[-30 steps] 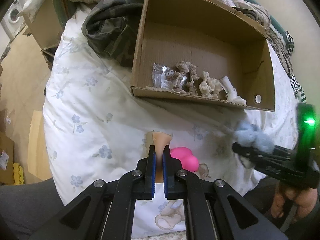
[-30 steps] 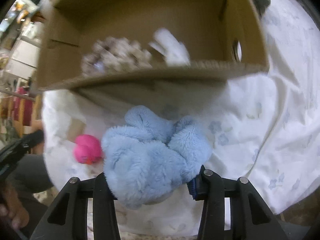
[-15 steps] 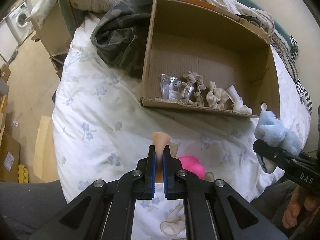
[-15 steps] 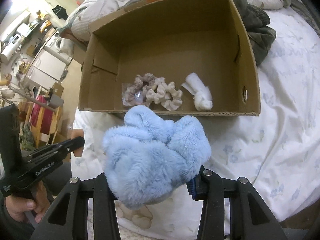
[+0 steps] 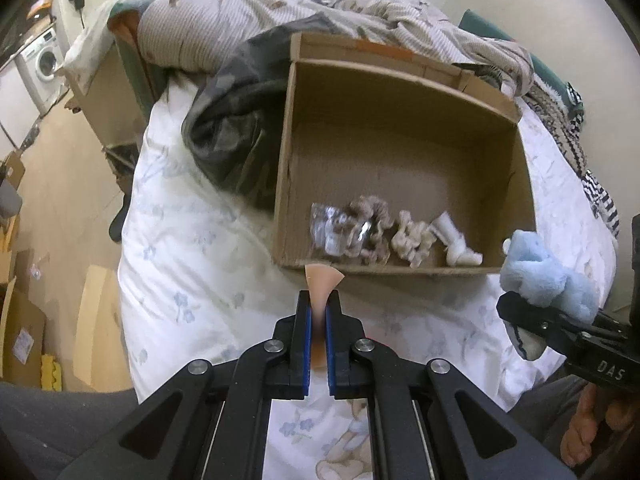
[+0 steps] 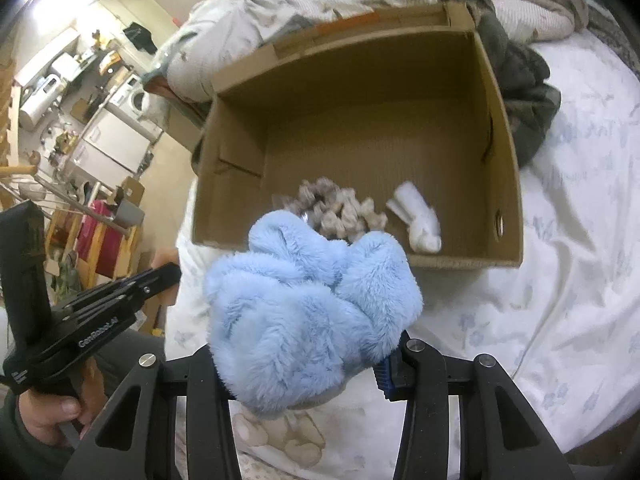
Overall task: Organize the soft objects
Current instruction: 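Carry the tube with the left tool while the right tool carries the blue toy over the box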
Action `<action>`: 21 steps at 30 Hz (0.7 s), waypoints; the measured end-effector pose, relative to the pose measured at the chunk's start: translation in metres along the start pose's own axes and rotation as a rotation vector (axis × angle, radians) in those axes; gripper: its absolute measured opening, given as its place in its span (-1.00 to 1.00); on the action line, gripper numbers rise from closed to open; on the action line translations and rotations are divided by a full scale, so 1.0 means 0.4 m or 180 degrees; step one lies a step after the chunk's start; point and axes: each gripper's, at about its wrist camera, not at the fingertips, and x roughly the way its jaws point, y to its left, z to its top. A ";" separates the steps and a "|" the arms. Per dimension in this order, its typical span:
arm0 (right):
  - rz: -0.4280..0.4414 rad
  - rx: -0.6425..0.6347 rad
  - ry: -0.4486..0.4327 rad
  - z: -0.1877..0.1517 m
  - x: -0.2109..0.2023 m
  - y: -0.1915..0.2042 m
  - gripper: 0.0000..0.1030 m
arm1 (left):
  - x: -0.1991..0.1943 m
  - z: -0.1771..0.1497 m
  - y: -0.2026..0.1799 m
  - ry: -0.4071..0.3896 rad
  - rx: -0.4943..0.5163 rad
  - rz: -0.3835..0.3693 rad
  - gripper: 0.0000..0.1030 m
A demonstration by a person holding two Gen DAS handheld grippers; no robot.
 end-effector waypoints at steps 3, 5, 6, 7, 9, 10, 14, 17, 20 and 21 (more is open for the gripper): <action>0.0032 0.0007 -0.0089 0.025 -0.023 0.005 -0.09 | -0.015 0.033 -0.008 -0.0026 -0.0031 -0.0056 -0.89; 0.0008 -0.0013 -0.0161 0.045 -0.040 0.006 -0.09 | -0.029 0.061 -0.014 -0.0085 -0.0027 -0.0064 -0.89; 0.0002 -0.0016 -0.0193 0.055 -0.047 0.006 -0.09 | -0.035 0.076 -0.019 -0.0121 -0.0007 -0.0062 -0.89; 0.0002 -0.0015 -0.0236 0.064 -0.057 0.004 -0.09 | -0.040 0.090 -0.024 -0.0158 0.0018 -0.0057 -0.89; 0.0013 -0.0011 -0.0343 0.086 -0.076 0.000 -0.09 | -0.047 0.116 -0.034 -0.0226 0.0050 -0.0052 -0.89; -0.0005 -0.0017 -0.0397 0.097 -0.083 0.000 -0.09 | -0.048 0.133 -0.040 -0.0257 0.0067 -0.0047 -0.89; -0.0164 -0.0104 -0.0503 0.147 -0.095 0.004 -0.09 | -0.045 0.186 -0.055 -0.0314 0.0083 -0.0062 -0.89; -0.0233 -0.0150 -0.0515 0.179 -0.092 0.001 -0.09 | -0.036 0.215 -0.069 -0.0355 0.0137 -0.0051 -0.89; -0.0304 -0.0186 -0.0499 0.203 -0.076 -0.005 -0.09 | -0.019 0.237 -0.076 -0.0374 0.0163 -0.0042 -0.89; -0.0327 -0.0199 -0.0493 0.208 -0.069 -0.009 -0.09 | -0.010 0.242 -0.077 -0.0369 0.0160 -0.0049 -0.89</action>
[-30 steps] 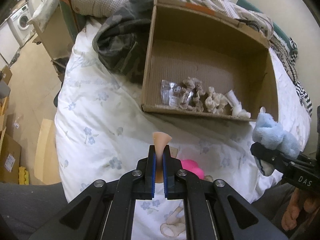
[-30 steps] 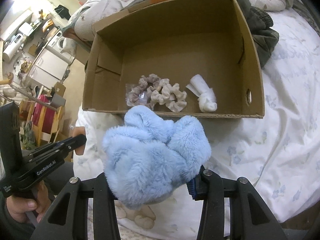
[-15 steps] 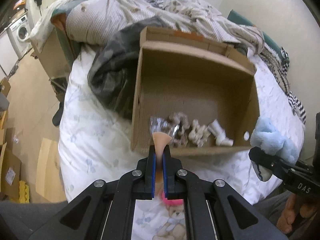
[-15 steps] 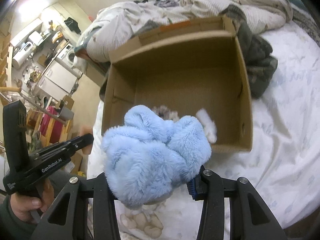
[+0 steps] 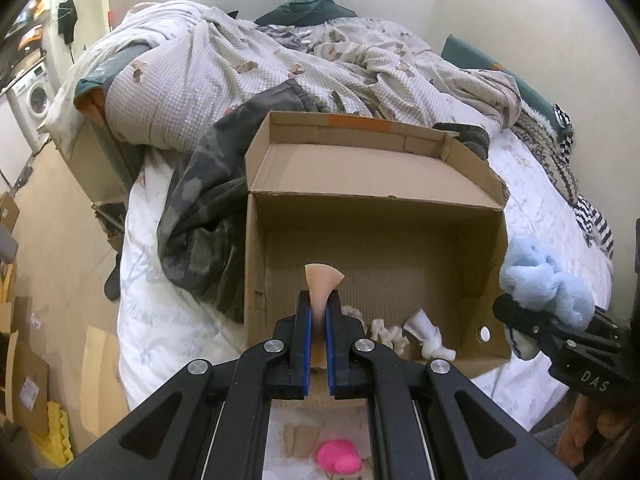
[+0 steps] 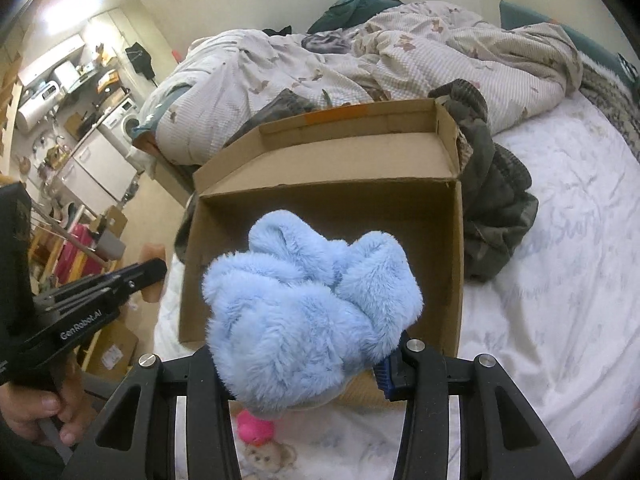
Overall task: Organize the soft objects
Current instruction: 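Carry the tube with the left tool while the right tool carries the blue toy over the box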
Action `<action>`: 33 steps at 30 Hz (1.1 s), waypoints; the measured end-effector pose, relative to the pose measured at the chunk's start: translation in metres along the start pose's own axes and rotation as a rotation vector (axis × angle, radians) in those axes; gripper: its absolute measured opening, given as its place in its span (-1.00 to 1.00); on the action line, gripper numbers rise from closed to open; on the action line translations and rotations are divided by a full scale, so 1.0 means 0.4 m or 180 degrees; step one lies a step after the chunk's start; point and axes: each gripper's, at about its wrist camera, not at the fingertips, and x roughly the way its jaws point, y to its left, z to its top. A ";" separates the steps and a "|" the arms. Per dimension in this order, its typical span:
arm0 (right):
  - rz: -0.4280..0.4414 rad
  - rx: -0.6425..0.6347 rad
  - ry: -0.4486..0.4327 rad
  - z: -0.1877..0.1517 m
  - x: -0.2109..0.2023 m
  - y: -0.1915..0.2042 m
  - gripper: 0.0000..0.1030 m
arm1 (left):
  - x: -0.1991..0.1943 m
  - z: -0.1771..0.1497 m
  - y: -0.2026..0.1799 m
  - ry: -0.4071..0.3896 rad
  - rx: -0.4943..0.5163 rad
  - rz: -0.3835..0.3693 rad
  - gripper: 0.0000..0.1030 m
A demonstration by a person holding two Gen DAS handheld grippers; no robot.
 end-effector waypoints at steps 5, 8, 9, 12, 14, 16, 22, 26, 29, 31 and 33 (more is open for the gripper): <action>-0.0011 0.0040 0.0038 0.010 0.048 -0.024 -0.09 | 0.075 -0.017 -0.001 -0.0018 0.0066 -0.0072 -0.89; -0.0056 0.0046 0.0077 -0.001 0.083 -0.037 -0.09 | 0.120 -0.034 0.006 0.0062 0.0030 -0.0056 -0.89; -0.0105 0.0022 0.0094 -0.003 0.094 -0.038 -0.09 | 0.132 -0.037 0.009 0.0105 -0.0002 -0.0065 -0.89; -0.0227 -0.0084 0.0072 -0.005 0.111 -0.032 -0.08 | 0.152 -0.043 0.011 0.0117 -0.0021 -0.0058 -0.89; -0.0242 -0.0123 0.0106 -0.007 0.124 -0.029 -0.08 | 0.156 -0.046 0.009 0.0087 0.0057 0.0006 -0.89; -0.0218 -0.0088 0.0146 -0.008 0.136 -0.033 -0.08 | 0.159 -0.049 0.011 0.0081 0.0068 0.0005 -0.89; -0.0250 -0.0109 0.0251 -0.014 0.171 -0.033 -0.06 | 0.172 -0.055 0.021 0.0110 -0.0017 0.0025 -0.89; -0.0222 -0.0049 0.0320 -0.018 0.186 -0.041 -0.06 | 0.178 -0.057 0.023 0.0125 -0.0058 0.0032 -0.88; -0.0200 -0.0004 0.0362 -0.022 0.193 -0.047 -0.06 | 0.181 -0.059 0.020 0.0142 -0.0072 0.0022 -0.88; -0.0190 0.0016 0.0398 -0.026 0.198 -0.049 -0.06 | 0.185 -0.060 0.015 0.0154 -0.0045 0.0017 -0.88; -0.0181 0.0033 0.0429 -0.030 0.201 -0.049 -0.05 | 0.188 -0.062 0.010 0.0166 -0.0020 0.0021 -0.86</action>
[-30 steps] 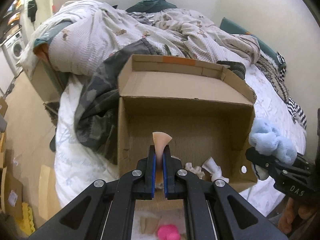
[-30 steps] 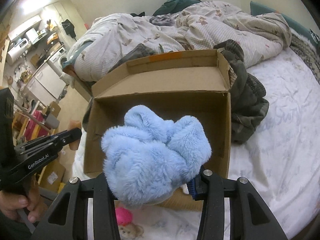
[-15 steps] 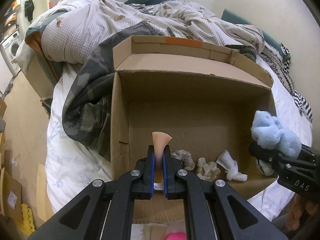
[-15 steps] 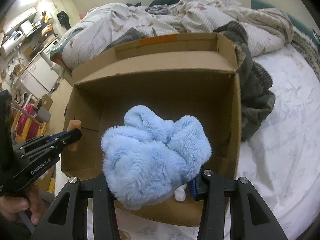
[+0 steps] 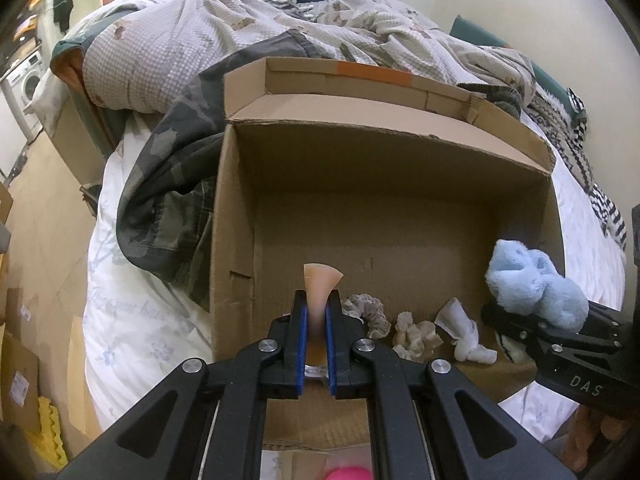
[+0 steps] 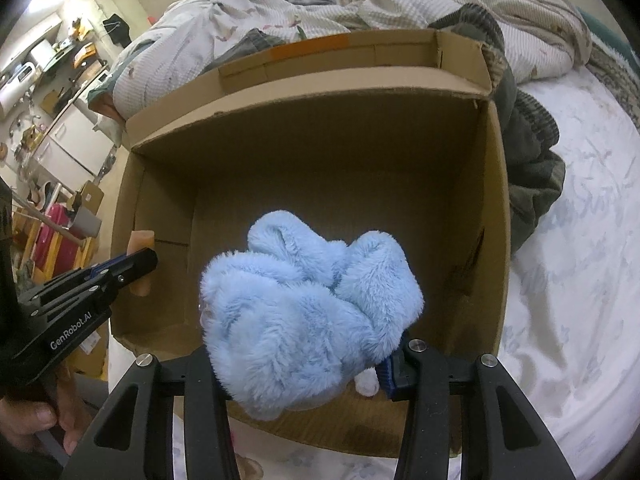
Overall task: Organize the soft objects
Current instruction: 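Carry the tube with the left tool while the right tool carries the blue toy over the box, then open the left tool releasing the tube while the right tool releases the blue toy in the box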
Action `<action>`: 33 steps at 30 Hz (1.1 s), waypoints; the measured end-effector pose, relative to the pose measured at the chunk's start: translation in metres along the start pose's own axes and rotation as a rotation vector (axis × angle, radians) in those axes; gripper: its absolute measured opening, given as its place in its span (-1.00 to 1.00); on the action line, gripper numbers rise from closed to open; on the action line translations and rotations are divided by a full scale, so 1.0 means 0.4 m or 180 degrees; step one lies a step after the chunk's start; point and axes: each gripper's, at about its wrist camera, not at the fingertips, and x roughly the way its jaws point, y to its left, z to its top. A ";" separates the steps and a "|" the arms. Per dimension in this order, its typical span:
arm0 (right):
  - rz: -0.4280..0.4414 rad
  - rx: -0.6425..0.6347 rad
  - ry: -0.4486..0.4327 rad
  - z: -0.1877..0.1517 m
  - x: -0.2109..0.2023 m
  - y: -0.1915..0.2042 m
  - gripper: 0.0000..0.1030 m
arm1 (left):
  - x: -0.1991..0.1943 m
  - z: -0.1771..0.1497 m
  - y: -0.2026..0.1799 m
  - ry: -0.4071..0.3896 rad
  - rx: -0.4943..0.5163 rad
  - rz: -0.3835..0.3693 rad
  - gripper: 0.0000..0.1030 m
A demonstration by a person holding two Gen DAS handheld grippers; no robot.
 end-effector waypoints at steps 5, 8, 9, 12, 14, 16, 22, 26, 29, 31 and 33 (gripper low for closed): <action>0.0015 0.0029 0.0038 -0.004 0.007 -0.002 -0.03 | 0.008 -0.005 -0.011 0.0044 0.0028 -0.0002 -0.78; 0.0033 0.0056 0.0049 -0.004 0.009 -0.004 0.01 | 0.007 -0.009 -0.014 0.0044 0.0051 0.0013 -0.65; 0.0049 0.0071 0.0056 -0.003 0.009 -0.005 0.04 | 0.007 -0.010 -0.015 0.0046 0.0053 0.0022 -0.64; 0.0095 0.0103 0.0049 0.003 0.010 -0.007 0.20 | 0.010 -0.009 -0.016 0.0079 0.0052 0.0004 -0.53; 0.0130 0.0124 0.0028 0.002 0.006 -0.008 0.42 | 0.012 -0.010 -0.017 0.0101 0.0041 -0.0015 -0.32; 0.0176 0.0151 0.0013 0.004 0.003 -0.009 0.46 | 0.013 -0.011 -0.021 0.0117 0.0042 -0.0007 0.01; 0.0206 0.0233 -0.0057 0.010 -0.006 -0.014 0.64 | 0.015 -0.012 -0.028 0.0131 0.0073 0.0039 0.18; 0.0254 0.0236 -0.0096 0.009 -0.014 -0.014 0.84 | 0.016 -0.013 -0.026 0.0137 0.0065 0.0043 0.18; 0.0251 0.0229 -0.0137 0.012 -0.018 -0.011 0.89 | 0.015 -0.013 -0.026 0.0129 0.0075 0.0054 0.18; 0.0239 0.0229 -0.0129 0.013 -0.016 -0.011 0.89 | 0.014 -0.013 -0.025 0.0125 0.0078 0.0055 0.18; 0.0247 0.0250 -0.0127 0.013 -0.017 -0.013 0.89 | 0.013 -0.013 -0.024 0.0121 0.0075 0.0058 0.18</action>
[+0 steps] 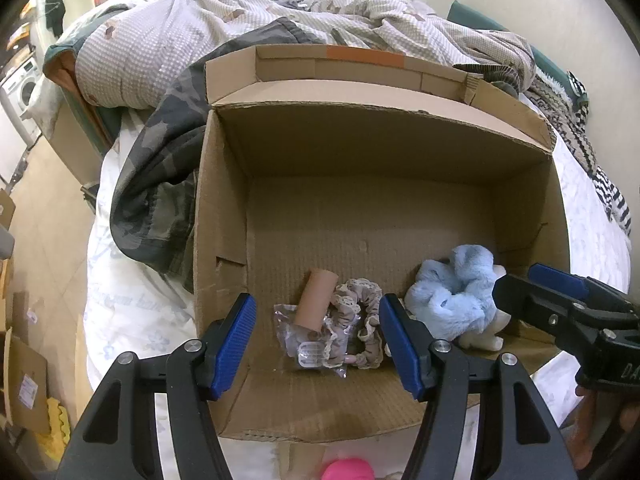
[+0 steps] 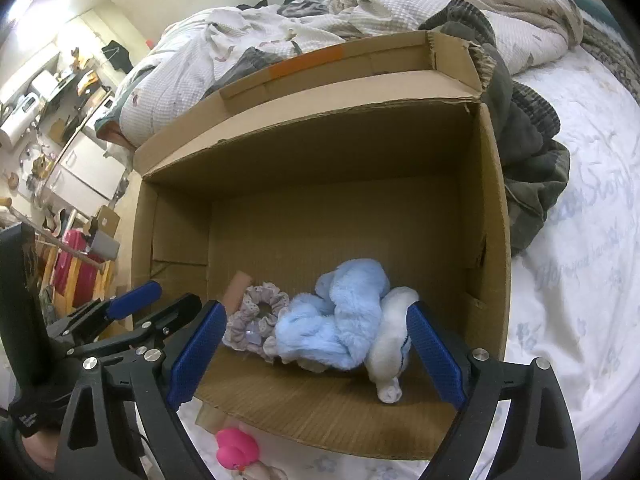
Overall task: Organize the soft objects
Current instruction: 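Open the left tool releasing the tube while the right tool releases the blue toy in the box, then move both open tools back toward the pink duck and clear cup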
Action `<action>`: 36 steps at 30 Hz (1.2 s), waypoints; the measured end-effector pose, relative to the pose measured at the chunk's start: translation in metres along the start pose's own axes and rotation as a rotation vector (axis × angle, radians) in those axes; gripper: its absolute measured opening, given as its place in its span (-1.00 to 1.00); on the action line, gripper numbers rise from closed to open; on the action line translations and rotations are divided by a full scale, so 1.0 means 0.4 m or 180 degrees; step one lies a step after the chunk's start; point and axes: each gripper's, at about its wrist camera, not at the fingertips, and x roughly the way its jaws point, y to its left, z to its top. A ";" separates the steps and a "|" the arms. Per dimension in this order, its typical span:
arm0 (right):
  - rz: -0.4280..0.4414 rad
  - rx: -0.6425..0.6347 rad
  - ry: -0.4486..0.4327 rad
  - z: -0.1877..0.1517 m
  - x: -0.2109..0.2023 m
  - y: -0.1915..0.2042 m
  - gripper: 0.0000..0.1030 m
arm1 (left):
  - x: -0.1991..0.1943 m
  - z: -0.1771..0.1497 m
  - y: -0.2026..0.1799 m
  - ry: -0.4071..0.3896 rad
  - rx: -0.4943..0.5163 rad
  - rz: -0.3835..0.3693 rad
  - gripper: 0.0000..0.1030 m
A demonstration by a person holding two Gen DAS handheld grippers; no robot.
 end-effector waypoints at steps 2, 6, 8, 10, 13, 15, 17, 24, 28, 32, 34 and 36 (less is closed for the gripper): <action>0.0000 0.0001 0.0001 -0.001 -0.001 0.001 0.89 | -0.004 0.003 0.003 -0.0009 0.0003 0.0010 0.18; -0.0007 -0.0014 -0.0016 -0.002 -0.010 0.006 0.89 | -0.026 0.002 0.009 -0.0081 -0.0023 0.0024 0.18; -0.0018 -0.0026 -0.0031 -0.006 -0.015 0.011 0.89 | -0.040 -0.003 0.013 -0.0110 -0.0037 0.0023 0.18; -0.0055 -0.0030 -0.0038 -0.012 -0.018 0.014 0.89 | -0.058 -0.011 0.015 -0.0123 -0.0036 0.0024 0.18; -0.0069 -0.0010 -0.0050 -0.020 -0.027 0.016 0.89 | -0.085 -0.025 0.022 -0.0127 -0.0027 -0.0037 0.18; -0.0077 0.0000 -0.0078 -0.028 -0.040 0.016 0.89 | -0.101 -0.030 0.027 -0.0138 -0.0024 -0.0045 0.18; -0.0076 0.0015 -0.0110 -0.036 -0.054 0.017 0.89 | -0.116 -0.040 0.032 -0.0157 -0.0034 -0.0038 0.18; -0.0158 0.0060 -0.0276 -0.071 -0.107 0.022 0.89 | -0.159 -0.081 0.050 -0.0167 -0.0090 0.0070 0.19; -0.0063 0.0164 -0.0273 -0.101 -0.122 0.018 0.89 | -0.175 -0.113 0.070 -0.0131 -0.0170 0.0072 0.19; 0.0058 0.0270 -0.0188 -0.133 -0.121 0.014 0.89 | -0.178 -0.143 0.094 -0.0061 -0.0243 0.0143 0.19; 0.0056 0.0258 -0.0188 -0.148 -0.126 0.017 0.89 | -0.182 -0.158 0.113 -0.0049 -0.0305 0.0174 0.19; 0.0089 0.0244 -0.0168 -0.163 -0.128 0.023 0.89 | -0.186 -0.169 0.130 -0.0061 -0.0349 0.0206 0.19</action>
